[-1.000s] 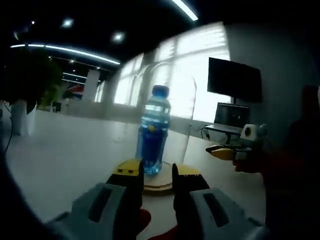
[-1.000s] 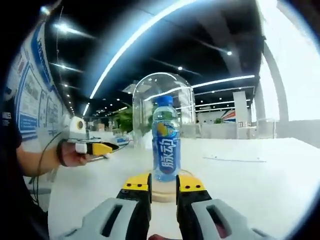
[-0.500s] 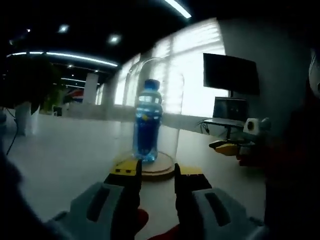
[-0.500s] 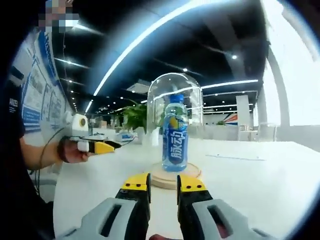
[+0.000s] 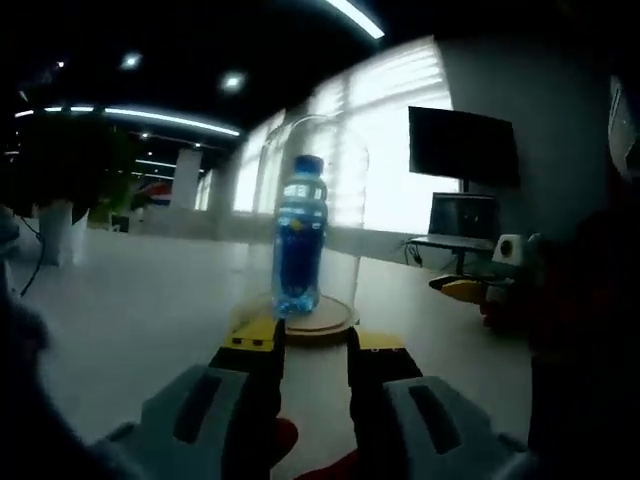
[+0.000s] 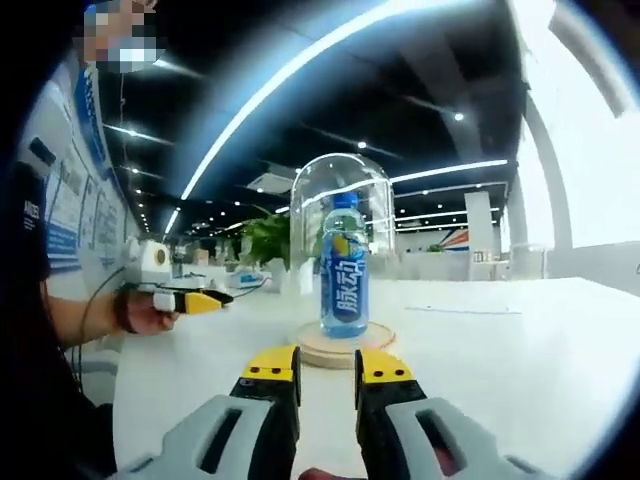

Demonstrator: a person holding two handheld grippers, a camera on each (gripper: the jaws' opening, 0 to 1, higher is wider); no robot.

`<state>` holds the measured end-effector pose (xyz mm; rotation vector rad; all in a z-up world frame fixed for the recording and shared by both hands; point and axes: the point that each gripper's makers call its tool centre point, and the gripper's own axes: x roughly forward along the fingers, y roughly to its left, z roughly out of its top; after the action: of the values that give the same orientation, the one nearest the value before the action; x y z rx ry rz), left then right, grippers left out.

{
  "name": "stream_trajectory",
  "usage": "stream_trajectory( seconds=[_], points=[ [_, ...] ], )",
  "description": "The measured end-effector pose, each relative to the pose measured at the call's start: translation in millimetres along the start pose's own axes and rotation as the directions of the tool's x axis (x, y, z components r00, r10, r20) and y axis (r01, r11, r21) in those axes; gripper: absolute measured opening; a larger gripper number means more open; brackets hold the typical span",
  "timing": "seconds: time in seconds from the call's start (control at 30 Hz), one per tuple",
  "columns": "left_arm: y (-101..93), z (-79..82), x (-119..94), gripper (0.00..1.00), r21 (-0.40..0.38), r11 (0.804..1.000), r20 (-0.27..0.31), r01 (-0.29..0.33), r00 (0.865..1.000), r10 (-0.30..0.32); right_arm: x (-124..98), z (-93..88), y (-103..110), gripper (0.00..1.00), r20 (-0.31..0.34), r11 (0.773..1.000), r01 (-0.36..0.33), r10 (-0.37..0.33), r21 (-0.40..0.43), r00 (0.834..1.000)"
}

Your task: Open the cover put in the Mizone put the cover back on

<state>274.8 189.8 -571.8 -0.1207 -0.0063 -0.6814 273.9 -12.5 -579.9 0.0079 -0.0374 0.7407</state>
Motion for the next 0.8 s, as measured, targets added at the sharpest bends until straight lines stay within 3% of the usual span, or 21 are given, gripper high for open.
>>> stream_trajectory(
  seconds=[0.23,0.43,0.8],
  points=[
    [-4.4,-2.7,-2,0.19,-0.004,0.999,0.008,0.04,0.999,-0.04,-2,-0.5,-1,0.14,0.012,1.0,-0.001,0.001,0.017,1.0],
    [-1.8,-2.6,-2,0.2,0.019,1.0,0.009,0.014,1.0,-0.014,-2,-2.3,7,0.15,0.003,1.0,-0.018,0.018,-0.022,1.0],
    [-4.1,-7.5,0,0.2,0.035,0.999,-0.015,0.025,1.0,-0.024,-1,-4.5,8,0.15,-0.005,1.0,-0.025,0.025,-0.007,1.0]
  ],
)
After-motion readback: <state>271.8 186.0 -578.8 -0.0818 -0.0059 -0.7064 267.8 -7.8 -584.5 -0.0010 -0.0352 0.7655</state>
